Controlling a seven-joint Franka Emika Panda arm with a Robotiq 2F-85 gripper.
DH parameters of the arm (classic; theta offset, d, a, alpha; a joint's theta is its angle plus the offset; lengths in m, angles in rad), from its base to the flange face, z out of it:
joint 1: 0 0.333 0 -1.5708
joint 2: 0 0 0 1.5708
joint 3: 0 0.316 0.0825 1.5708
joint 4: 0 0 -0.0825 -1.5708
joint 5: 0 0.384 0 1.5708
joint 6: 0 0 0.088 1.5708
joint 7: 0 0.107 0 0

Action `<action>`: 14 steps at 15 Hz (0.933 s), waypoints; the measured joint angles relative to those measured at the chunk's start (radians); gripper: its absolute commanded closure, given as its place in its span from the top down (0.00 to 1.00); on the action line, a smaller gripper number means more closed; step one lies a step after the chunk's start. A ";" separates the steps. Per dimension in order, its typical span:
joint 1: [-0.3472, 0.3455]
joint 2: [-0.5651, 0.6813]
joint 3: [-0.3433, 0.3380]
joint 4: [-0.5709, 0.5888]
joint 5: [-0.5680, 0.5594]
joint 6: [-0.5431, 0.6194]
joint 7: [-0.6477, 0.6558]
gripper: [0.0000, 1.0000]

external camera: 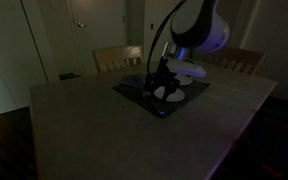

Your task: Place the silver spoon on the white plate on the right

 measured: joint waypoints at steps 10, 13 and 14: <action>0.133 -0.013 -0.117 0.063 -0.010 -0.144 0.001 0.52; 0.165 -0.009 -0.151 0.069 -0.016 -0.174 0.002 0.48; 0.172 -0.008 -0.158 0.071 -0.018 -0.180 0.002 0.44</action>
